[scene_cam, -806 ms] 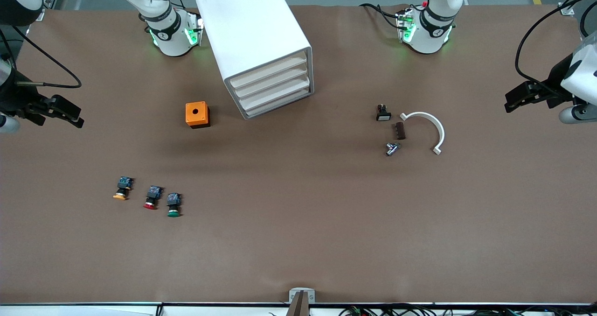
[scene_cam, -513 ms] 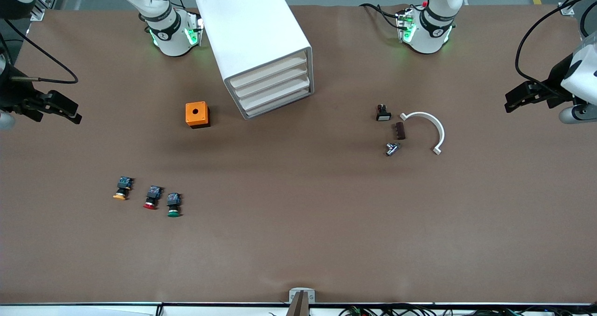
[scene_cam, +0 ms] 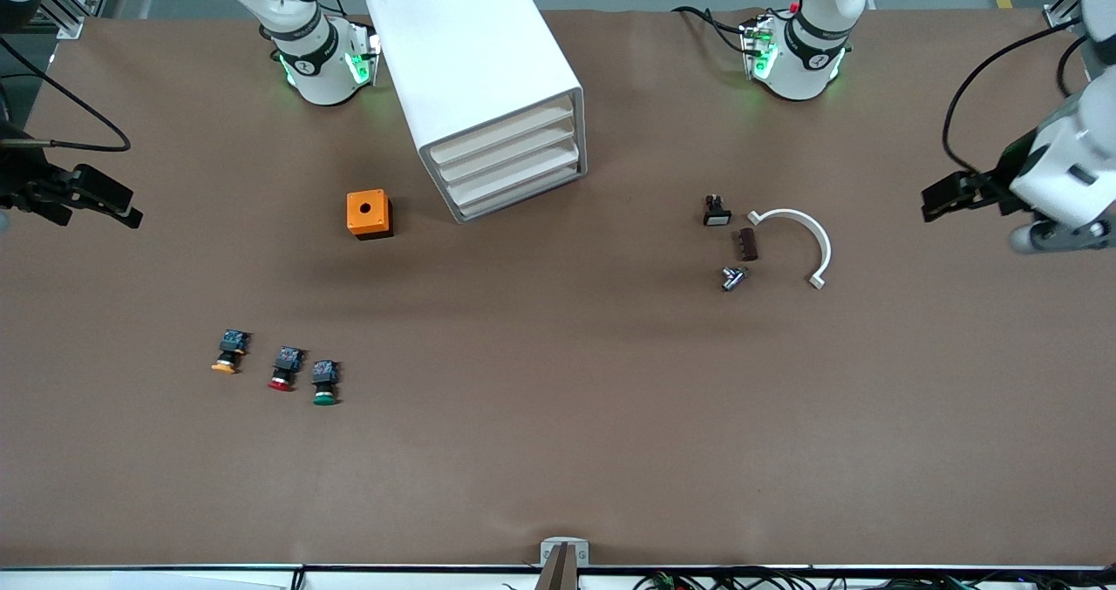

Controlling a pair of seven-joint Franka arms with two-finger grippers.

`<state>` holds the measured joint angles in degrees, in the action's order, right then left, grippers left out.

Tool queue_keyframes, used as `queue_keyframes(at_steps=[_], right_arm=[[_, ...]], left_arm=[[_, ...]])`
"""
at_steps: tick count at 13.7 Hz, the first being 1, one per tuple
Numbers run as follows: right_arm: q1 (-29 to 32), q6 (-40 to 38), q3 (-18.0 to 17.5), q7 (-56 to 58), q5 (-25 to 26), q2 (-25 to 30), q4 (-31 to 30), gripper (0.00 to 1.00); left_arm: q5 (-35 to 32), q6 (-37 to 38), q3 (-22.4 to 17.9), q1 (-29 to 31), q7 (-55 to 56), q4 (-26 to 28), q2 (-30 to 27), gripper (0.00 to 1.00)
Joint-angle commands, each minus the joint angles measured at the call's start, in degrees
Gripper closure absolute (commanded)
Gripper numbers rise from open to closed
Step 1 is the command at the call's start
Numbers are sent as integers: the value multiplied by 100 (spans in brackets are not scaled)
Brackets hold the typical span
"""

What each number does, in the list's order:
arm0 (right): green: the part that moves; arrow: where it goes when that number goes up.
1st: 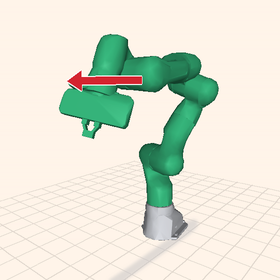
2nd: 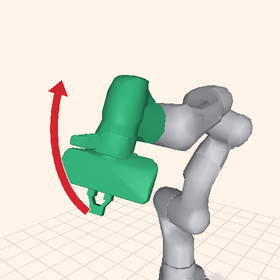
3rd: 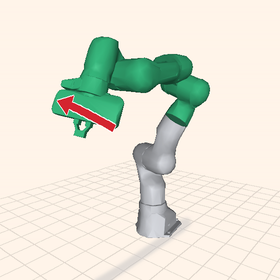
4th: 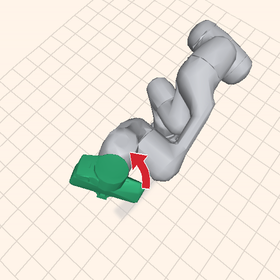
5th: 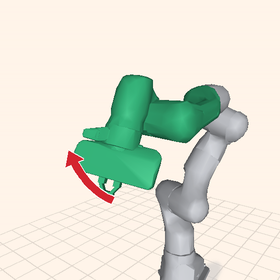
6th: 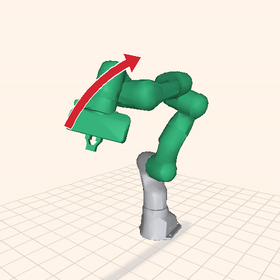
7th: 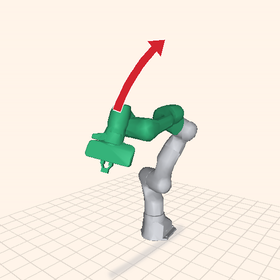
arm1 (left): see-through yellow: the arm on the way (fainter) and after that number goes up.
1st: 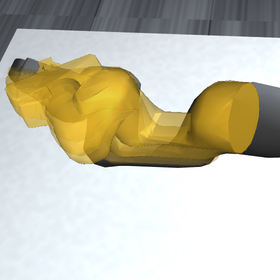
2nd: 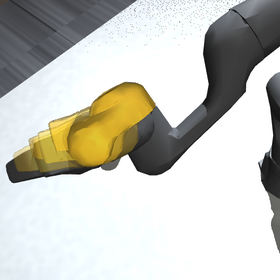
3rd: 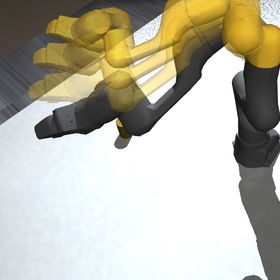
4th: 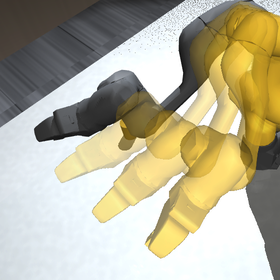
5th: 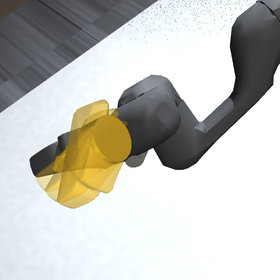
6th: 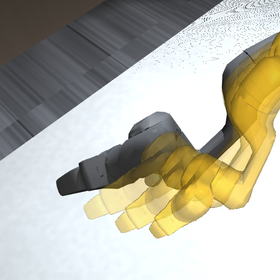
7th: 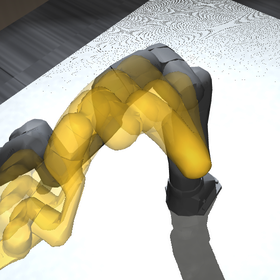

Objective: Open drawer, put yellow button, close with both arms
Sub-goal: 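Move the left gripper toward the white cabinet's top drawer handle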

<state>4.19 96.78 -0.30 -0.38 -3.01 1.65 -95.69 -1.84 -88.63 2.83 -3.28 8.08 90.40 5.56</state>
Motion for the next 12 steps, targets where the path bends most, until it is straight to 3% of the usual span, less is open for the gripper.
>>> queue_keyframes(at_steps=[1,5,12], right_arm=[[108,-46,-76,100,-94,63,-20,0],[100,-46,-76,100,-85,63,-29,0],[99,-19,-76,100,-85,72,-38,0]], left_arm=[[209,-40,33,-164,254,-119,400,0],[658,-198,33,-349,1194,-137,1024,0],[1009,-198,33,-1200,3618,-479,1886,0]])
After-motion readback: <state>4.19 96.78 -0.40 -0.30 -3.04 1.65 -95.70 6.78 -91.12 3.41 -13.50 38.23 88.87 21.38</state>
